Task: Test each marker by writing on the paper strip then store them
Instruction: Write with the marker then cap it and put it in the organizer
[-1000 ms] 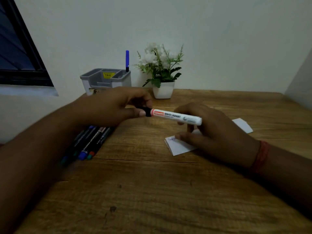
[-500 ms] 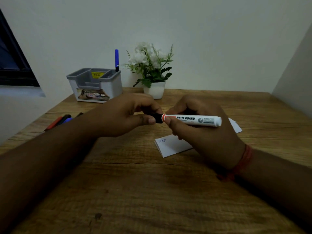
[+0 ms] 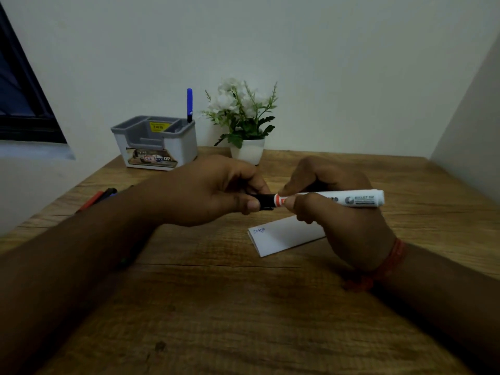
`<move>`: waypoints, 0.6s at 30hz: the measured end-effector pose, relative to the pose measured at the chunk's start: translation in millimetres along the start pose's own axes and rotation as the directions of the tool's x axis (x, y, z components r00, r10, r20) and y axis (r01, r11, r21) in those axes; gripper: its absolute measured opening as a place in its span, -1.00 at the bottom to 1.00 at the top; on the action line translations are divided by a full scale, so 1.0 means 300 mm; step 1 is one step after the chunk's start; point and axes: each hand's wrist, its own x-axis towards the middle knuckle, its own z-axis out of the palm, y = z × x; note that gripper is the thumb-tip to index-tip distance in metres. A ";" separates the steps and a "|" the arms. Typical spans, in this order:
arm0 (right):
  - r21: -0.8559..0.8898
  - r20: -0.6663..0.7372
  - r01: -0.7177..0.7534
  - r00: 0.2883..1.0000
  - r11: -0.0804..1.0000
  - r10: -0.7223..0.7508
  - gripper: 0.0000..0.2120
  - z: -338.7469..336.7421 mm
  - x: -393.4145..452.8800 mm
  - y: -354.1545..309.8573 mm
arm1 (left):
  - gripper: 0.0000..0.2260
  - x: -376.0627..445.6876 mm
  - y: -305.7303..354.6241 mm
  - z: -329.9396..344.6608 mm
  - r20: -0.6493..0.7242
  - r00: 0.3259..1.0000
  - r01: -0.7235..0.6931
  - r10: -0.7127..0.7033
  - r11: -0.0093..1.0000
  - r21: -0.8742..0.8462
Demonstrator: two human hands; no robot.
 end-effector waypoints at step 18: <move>0.291 -0.506 -0.029 0.844 0.956 0.179 -0.88 -0.058 0.082 0.182 | -0.73 0.105 -0.099 0.094 -0.307 0.917 0.341 -0.254 0.900 0.273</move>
